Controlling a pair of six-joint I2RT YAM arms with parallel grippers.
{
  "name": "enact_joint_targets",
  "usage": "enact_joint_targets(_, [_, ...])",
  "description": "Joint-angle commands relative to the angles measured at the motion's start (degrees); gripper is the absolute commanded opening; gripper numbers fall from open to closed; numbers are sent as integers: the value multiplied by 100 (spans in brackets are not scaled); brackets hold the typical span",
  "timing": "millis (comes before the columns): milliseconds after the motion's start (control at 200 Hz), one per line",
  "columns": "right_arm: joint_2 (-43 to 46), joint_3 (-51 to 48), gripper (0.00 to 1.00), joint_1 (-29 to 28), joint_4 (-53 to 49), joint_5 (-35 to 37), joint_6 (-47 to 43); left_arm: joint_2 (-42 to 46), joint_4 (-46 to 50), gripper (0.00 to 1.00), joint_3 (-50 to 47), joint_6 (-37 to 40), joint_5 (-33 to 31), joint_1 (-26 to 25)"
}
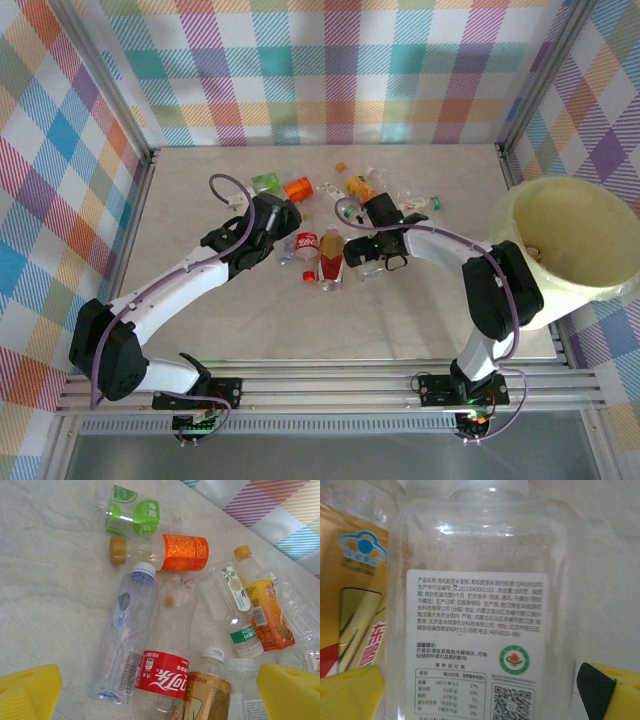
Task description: Put the plastic bottles in the bin
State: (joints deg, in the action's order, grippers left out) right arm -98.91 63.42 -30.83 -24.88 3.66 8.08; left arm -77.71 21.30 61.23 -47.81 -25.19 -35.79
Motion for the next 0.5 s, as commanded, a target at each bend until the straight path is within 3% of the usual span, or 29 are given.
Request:
enact_joint_targets(0, [-220,-40,100,-117,45,-36,-126,1,224,100,28,-109,-109,55])
enact_joint_targets(190, [-436,30,100,-142,54,454,94,-118,278,100,140,-200,-30,55])
enact_joint_targets(325, [-266,-39,80,-142,150,454,137,-166,271,100,198,-179,71,55])
enact_joint_targets(495, [128,-123,79,-143,144,449,104,-147,-111,100,205,67,528,57])
